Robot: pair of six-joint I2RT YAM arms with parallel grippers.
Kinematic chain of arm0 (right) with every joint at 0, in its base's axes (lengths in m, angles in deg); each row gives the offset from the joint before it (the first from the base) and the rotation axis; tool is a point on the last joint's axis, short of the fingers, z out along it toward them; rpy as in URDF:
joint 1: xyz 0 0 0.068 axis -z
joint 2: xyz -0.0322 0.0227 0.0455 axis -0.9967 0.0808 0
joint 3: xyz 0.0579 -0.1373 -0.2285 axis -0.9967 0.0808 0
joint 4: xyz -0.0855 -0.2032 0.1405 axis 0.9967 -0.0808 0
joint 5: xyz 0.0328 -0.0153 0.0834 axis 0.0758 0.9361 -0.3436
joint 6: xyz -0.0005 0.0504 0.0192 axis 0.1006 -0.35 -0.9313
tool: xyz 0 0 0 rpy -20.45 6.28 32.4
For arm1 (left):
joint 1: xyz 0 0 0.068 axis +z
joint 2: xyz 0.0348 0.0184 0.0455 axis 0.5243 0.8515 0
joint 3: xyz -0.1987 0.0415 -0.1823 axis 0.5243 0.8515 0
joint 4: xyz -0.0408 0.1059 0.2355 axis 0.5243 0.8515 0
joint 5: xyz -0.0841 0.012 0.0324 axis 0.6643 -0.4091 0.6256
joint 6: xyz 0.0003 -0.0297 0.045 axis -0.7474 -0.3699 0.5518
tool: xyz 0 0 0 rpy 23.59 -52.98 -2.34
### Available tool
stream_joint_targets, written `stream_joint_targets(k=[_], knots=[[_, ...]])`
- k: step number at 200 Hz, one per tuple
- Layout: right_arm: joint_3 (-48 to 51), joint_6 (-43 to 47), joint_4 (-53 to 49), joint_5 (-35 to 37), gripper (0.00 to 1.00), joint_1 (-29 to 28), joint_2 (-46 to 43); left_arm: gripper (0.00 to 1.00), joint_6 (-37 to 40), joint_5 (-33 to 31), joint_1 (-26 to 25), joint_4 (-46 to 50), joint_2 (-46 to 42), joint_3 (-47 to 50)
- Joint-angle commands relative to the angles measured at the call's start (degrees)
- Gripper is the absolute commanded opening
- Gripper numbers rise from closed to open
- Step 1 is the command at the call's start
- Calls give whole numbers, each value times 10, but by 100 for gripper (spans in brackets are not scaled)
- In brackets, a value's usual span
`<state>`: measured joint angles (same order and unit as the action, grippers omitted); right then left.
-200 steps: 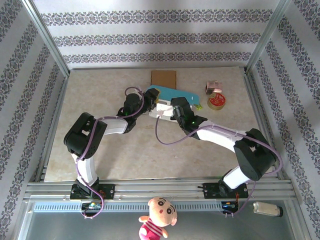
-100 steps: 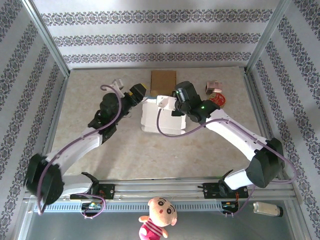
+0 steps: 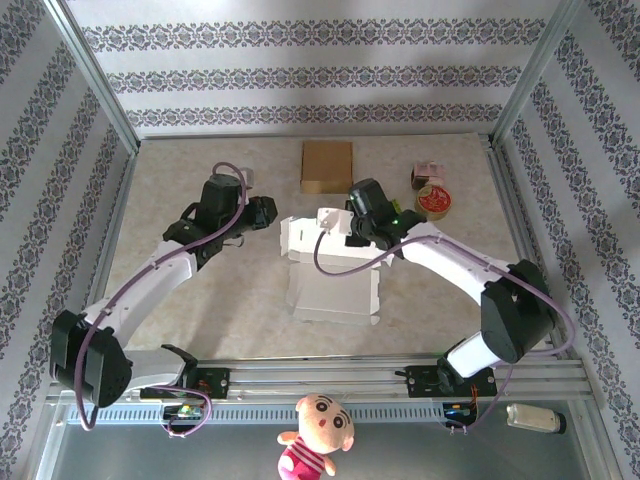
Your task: Fold the paper box
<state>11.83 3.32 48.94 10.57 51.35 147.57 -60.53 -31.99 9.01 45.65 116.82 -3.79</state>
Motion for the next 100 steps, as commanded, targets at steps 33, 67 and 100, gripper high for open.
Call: stream_joint_targets(k=[33, 67, 100], knots=[[63, 54, 214, 97, 2, -10, 15, 21, -149, 154, 13, -155, 44, 39], [83, 87, 263, 117, 2, -24, 32, 16, -192, 163, 13, -225, 77, 50], [89, 103, 281, 123, 1, -33, 38, 14, -166, 113, 13, -212, 102, 34]])
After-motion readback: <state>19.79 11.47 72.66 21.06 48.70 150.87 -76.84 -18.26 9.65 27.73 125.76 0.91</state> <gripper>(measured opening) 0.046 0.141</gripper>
